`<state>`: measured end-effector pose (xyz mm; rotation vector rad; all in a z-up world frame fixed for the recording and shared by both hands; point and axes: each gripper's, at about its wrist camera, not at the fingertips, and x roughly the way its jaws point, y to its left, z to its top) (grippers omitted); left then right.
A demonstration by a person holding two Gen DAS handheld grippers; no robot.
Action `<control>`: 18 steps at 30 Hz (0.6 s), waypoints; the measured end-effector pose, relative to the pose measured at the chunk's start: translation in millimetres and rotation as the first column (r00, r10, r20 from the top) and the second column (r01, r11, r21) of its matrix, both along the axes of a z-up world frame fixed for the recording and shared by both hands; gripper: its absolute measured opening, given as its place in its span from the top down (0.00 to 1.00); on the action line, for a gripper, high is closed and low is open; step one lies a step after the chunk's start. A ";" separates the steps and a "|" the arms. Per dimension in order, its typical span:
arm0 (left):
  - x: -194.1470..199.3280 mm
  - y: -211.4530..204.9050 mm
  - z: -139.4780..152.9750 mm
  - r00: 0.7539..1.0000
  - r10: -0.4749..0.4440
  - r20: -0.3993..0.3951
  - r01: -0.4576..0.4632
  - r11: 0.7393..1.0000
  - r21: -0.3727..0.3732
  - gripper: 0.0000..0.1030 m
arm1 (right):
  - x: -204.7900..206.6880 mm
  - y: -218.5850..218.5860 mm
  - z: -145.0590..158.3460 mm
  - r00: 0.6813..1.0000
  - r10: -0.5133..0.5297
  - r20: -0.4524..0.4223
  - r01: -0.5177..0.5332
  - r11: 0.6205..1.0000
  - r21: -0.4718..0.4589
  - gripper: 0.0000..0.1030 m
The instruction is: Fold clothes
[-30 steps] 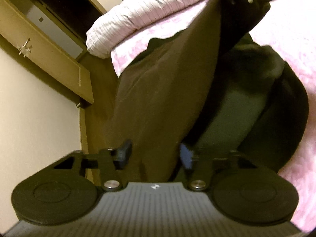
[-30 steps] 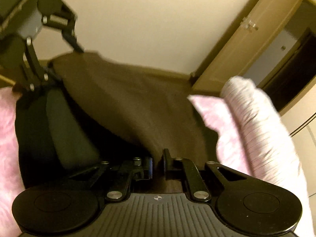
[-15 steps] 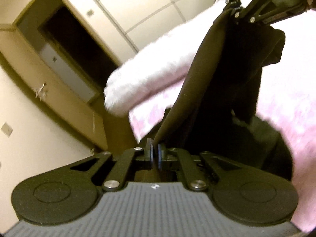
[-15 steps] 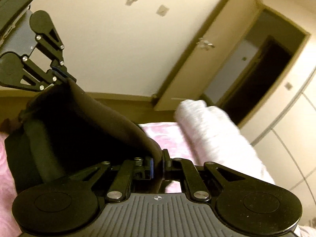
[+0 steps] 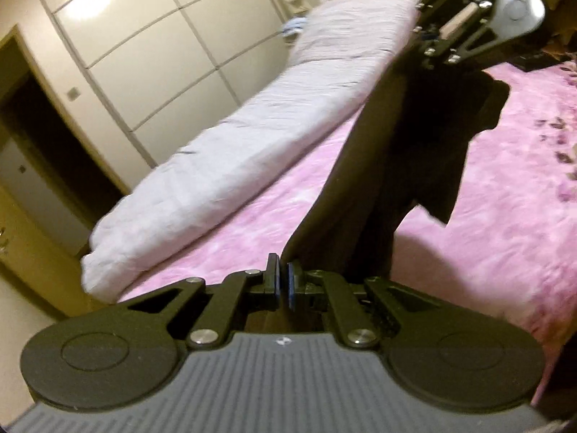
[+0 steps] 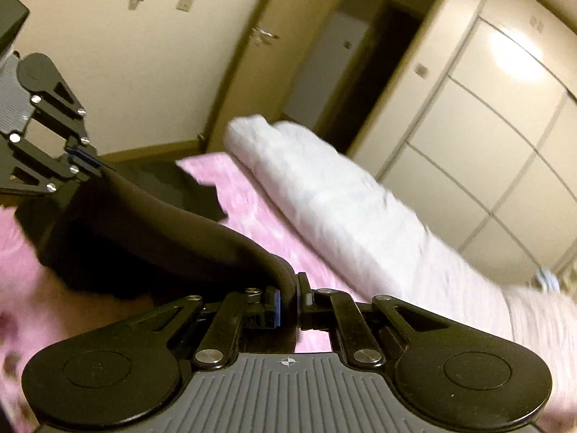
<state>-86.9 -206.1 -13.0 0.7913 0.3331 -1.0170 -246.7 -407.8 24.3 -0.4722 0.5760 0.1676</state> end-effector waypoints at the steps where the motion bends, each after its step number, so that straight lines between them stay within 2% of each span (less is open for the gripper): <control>1: -16.4 -14.3 1.3 1.000 -0.008 -0.014 0.008 1.000 0.000 0.96 | -17.8 -15.9 -1.2 1.000 -0.004 -0.018 0.005 1.000 0.014 0.94; 6: -65.6 -88.2 18.7 0.989 -0.138 -0.045 0.140 0.990 0.033 0.96 | -114.4 -94.2 11.5 0.996 -0.042 -0.075 0.049 0.994 0.099 0.94; 9: -84.2 -142.3 31.6 0.968 -0.248 -0.045 0.249 0.968 0.024 0.96 | -159.4 -142.7 36.0 0.991 -0.118 -0.071 0.127 0.982 0.140 0.94; 11: -83.2 -189.1 40.5 0.944 -0.326 -0.045 0.326 0.945 0.006 0.96 | -177.0 -176.8 53.9 0.978 -0.195 -0.074 0.205 0.963 0.173 0.94; 13: -76.9 -241.4 46.3 0.918 -0.394 -0.052 0.394 0.919 -0.016 0.93 | -192.2 -211.4 63.4 0.955 -0.283 -0.082 0.294 0.936 0.193 0.94; 14: -70.0 -271.6 45.9 0.909 -0.411 -0.073 0.410 0.912 -0.033 0.88 | -191.9 -230.1 61.3 0.939 -0.328 -0.099 0.341 0.921 0.186 0.94; 17: -64.0 -343.9 43.0 0.906 -0.393 -0.157 0.381 0.919 -0.101 0.68 | -187.0 -287.0 52.0 0.876 -0.458 -0.151 0.479 0.865 0.153 0.94; 18: -54.9 -360.7 41.3 0.904 -0.385 -0.183 0.368 0.922 -0.122 0.67 | -185.4 -305.9 48.9 0.850 -0.499 -0.167 0.522 0.841 0.140 0.92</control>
